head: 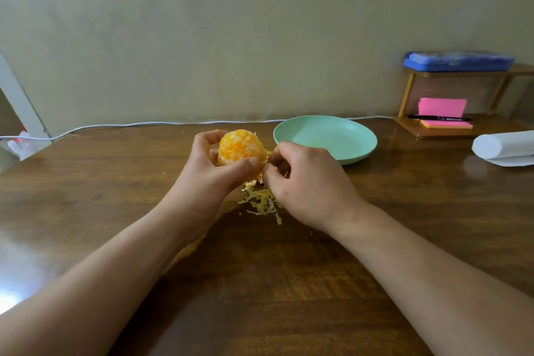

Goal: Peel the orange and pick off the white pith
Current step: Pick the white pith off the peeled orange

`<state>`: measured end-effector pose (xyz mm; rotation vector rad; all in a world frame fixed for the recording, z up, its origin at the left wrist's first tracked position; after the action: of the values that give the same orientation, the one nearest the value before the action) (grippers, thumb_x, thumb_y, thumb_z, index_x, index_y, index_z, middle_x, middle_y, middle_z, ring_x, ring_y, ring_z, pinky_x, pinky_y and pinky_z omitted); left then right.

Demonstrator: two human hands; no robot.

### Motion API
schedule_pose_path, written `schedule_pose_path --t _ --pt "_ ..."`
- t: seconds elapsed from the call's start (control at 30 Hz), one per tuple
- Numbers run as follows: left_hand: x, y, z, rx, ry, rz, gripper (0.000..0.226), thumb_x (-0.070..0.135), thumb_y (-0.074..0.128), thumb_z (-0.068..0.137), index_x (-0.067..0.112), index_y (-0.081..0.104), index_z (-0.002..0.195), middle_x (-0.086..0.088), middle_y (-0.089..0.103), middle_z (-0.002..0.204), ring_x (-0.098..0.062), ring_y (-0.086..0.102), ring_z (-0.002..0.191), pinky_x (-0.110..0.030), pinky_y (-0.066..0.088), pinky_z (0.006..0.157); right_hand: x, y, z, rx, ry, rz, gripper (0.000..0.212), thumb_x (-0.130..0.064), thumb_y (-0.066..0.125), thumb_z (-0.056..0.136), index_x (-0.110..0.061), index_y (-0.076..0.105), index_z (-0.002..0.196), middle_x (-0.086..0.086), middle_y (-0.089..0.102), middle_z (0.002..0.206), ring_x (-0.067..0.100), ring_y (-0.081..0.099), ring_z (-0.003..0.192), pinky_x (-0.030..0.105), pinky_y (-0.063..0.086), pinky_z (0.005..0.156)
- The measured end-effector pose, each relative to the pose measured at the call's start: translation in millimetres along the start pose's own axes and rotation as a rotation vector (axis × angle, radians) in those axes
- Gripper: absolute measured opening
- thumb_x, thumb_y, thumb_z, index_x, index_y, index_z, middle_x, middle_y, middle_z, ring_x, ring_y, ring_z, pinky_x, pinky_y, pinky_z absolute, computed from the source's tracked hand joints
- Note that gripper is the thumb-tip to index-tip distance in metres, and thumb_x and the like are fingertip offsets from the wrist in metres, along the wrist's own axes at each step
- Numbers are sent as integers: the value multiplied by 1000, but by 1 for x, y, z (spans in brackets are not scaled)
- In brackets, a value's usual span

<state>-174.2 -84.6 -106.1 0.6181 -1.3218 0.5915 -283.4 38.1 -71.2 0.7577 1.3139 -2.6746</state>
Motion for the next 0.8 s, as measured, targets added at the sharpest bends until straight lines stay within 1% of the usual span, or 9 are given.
schedule_pose_path --t 0.1,0.17,0.23,0.3,0.37,0.47,0.6,0.73,0.8 --pt "-1 0 1 9 7 15 83 21 97 73 31 46 138 -11 66 129 -25 77 109 -44 61 101 -2 1 1 -1 -12 -21 17 -36 60 103 -23 68 95 -8 67 78 12 64 70 39 60 64" --pt "-2 0 1 12 14 26 87 26 99 68 33 46 136 -10 67 127 -24 77 108 -45 61 101 -2 2 1 -8 -11 -24 16 -32 61 103 -23 67 91 -7 65 75 12 62 66 39 57 60" --pt "-3 1 2 -1 14 32 92 29 102 66 33 46 138 -10 67 128 -25 77 110 -47 61 101 -1 4 1 -15 -6 9 16 -30 63 102 -24 67 88 -6 65 72 12 61 64 35 53 56" --pt "-6 1 3 -12 14 25 94 28 101 67 32 47 143 -10 66 130 -25 76 112 -47 61 101 3 6 1 -11 12 74 17 -29 64 100 -24 65 83 -5 64 69 12 59 60 32 48 51" --pt "-7 2 4 -35 6 16 89 30 94 69 29 51 147 -10 69 131 -25 76 113 -44 62 98 7 8 2 -10 35 148 20 -28 65 99 -24 64 80 -4 63 66 12 56 57 30 43 49" --pt "-10 2 6 -57 -24 12 81 35 92 68 23 59 142 -11 73 128 -27 76 113 -39 63 91 12 12 2 -20 56 229 21 -26 65 99 -22 65 78 -2 63 66 17 56 58 35 44 50" --pt "-15 -2 10 -46 -66 -27 81 33 90 70 18 58 143 -12 70 132 -28 75 116 -42 62 96 12 13 2 -38 44 305 20 -22 64 99 -20 66 79 2 63 66 23 57 62 41 45 54" --pt "-19 -5 12 -56 -104 -99 93 38 96 64 15 56 145 -15 68 137 -30 73 119 -43 61 98 8 13 1 -48 9 355 20 -19 64 100 -20 67 80 4 63 67 25 57 63 44 46 56" --pt "-19 -5 12 -60 -111 -136 85 34 93 70 12 57 144 -17 69 136 -30 74 118 -41 62 94 7 12 1 -50 -11 360 19 -20 64 100 -20 67 81 5 63 67 26 57 62 47 47 56"
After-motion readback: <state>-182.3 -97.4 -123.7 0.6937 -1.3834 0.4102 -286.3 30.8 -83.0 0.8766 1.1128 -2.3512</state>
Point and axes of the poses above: each hand's wrist, its own z-axis towards the middle knuckle, its own y-axis out of the palm, x = y × z, the point moved 9 cm from there along z, towards the middle knuckle
